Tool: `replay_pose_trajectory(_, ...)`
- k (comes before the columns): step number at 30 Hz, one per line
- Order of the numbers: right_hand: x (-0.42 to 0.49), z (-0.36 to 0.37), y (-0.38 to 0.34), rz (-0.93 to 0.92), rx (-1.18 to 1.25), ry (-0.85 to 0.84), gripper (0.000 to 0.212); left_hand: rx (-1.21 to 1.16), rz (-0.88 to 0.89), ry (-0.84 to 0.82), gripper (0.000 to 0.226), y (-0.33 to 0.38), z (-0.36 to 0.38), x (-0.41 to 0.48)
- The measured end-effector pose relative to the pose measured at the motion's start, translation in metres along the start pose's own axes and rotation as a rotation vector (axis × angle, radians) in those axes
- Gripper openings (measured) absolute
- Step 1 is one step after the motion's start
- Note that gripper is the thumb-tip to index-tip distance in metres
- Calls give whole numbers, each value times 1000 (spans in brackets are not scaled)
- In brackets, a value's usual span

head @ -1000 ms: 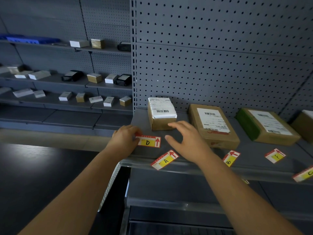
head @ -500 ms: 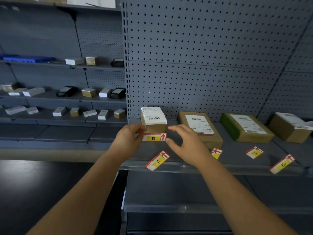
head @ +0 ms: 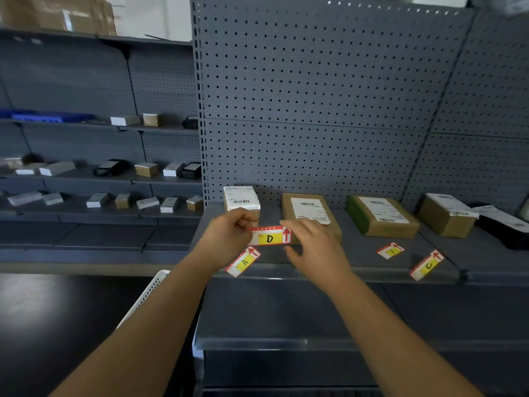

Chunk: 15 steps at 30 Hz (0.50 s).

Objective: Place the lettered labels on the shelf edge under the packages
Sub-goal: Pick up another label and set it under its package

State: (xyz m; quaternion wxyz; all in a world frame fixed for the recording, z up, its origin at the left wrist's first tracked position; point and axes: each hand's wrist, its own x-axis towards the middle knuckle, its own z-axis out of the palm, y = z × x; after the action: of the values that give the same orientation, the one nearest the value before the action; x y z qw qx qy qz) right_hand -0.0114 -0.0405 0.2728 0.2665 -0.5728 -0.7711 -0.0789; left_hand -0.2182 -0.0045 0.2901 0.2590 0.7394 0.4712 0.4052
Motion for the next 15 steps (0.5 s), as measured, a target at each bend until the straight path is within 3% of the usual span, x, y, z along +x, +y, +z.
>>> replay_pose_trajectory(5,-33,-22,29,-40,11,65,43,16,2,9,26,36,32,-24)
replay_pose_trajectory(10,-85,-61,75,-48,77,58,44,298,194,-8,37,78,88,-53)
replay_pose_trajectory(15,-142,-101,126,-40,101,48,44,487,272,76,55,122,155,-84)
